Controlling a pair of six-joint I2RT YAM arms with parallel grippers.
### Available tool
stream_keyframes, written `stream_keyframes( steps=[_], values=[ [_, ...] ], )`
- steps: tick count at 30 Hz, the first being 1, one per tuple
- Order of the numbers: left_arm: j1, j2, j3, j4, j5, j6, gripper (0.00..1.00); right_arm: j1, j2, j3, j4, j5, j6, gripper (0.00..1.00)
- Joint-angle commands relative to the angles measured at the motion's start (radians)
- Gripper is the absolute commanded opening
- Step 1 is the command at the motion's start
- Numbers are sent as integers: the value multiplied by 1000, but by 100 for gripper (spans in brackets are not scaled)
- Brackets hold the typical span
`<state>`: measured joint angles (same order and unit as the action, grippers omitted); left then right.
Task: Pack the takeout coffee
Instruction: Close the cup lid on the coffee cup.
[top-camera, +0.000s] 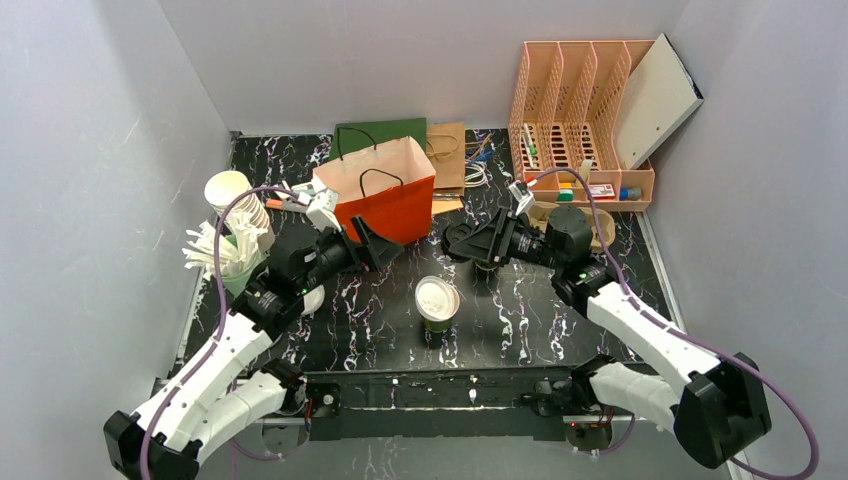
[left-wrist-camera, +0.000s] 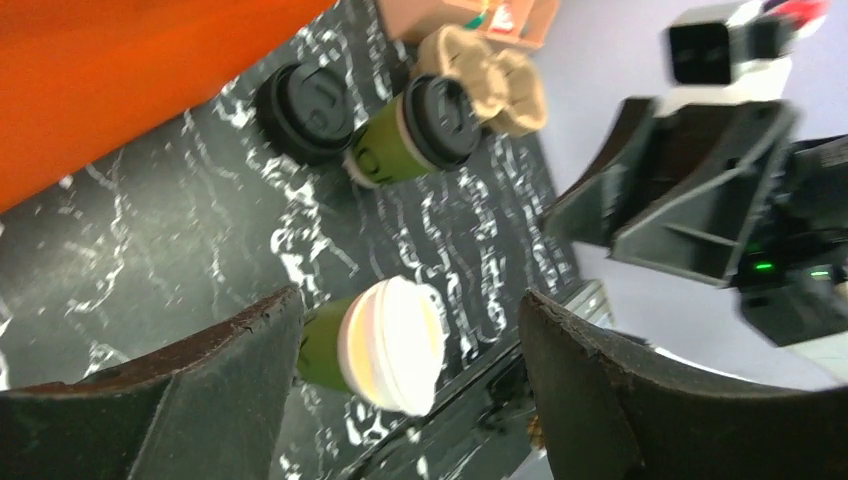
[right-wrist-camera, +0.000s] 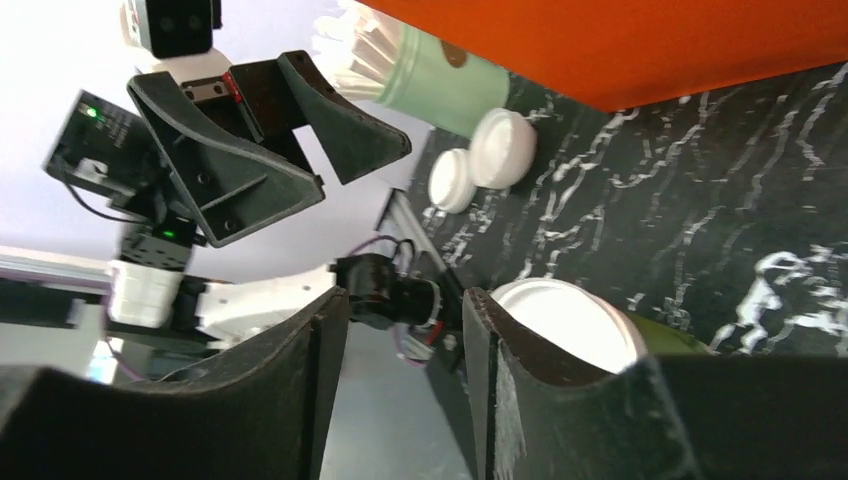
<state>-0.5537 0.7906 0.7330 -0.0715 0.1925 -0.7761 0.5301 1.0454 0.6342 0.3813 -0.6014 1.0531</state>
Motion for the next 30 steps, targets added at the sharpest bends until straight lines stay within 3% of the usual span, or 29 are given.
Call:
stream_keyframes(
  steps=[1,7,13,17,21,26,30],
  values=[
    [-37,9,12,-174,-51,111,77,-1,-51,102,-288,47,-324,58],
    [-165,82,37,-273,-195,100,75,33,-33,174,-517,72,-506,55],
    [-363,158,57,-284,-363,23,62,222,8,240,-620,254,-571,54],
    [-373,121,49,-302,-427,-24,56,387,46,265,-636,384,-625,53],
    [-371,33,44,-376,-512,-79,42,486,60,276,-634,487,-671,49],
    [-360,-12,23,-405,-517,-109,30,567,131,343,-668,562,-703,46],
    [-285,-13,20,-443,-470,-120,24,643,209,411,-712,684,-714,43]
  ],
)
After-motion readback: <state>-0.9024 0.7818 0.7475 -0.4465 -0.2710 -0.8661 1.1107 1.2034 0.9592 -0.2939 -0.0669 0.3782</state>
